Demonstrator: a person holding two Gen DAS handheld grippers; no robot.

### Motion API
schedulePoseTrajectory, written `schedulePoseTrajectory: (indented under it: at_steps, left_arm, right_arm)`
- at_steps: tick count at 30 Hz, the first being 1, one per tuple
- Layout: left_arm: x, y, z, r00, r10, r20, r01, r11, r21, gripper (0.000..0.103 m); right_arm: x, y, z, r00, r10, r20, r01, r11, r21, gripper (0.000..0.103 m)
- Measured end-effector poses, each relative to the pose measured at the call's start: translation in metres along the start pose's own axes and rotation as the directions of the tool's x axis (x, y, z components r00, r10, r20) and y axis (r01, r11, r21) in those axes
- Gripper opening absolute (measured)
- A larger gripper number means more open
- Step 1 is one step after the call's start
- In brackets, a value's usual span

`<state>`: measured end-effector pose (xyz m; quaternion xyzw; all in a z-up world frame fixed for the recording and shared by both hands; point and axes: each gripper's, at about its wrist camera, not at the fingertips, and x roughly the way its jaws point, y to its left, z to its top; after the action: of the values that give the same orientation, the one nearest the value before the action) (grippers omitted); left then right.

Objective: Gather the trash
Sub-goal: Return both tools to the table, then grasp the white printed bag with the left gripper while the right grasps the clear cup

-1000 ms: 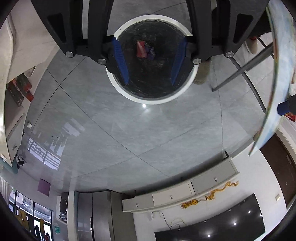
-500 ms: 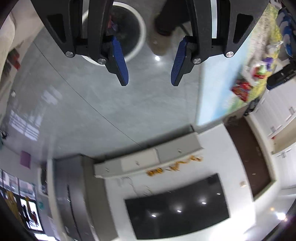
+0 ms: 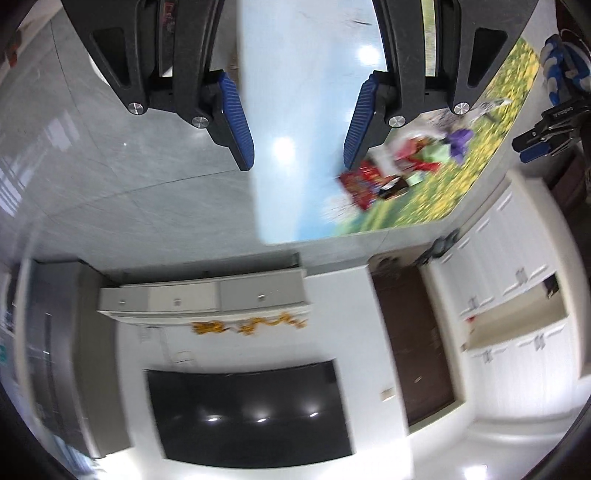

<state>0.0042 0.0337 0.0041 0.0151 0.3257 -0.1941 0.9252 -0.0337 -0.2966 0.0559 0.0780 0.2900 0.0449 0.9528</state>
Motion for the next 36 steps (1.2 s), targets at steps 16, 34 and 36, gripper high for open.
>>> schedulePoseTrajectory:
  at_steps: [16,34,36]
  left_arm:
    - [0.059,0.016,-0.042,0.987,-0.008,-0.163,0.018,0.998,0.057,0.065]
    - [0.078,0.017,-0.047,0.968,-0.090,-0.233,0.095,0.995,0.008,0.029]
    - [0.075,0.017,-0.046,0.970,-0.096,-0.225,0.096,0.995,-0.010,0.024]
  right_arm:
    - [0.139,0.059,-0.022,0.955,0.158,-0.251,-0.183,0.980,-0.081,0.043]
    - [0.203,0.066,-0.030,0.908,0.239,-0.345,-0.303,0.942,-0.145,0.024]
    - [0.201,0.067,-0.031,0.906,0.245,-0.345,-0.309,0.940,-0.145,0.022]
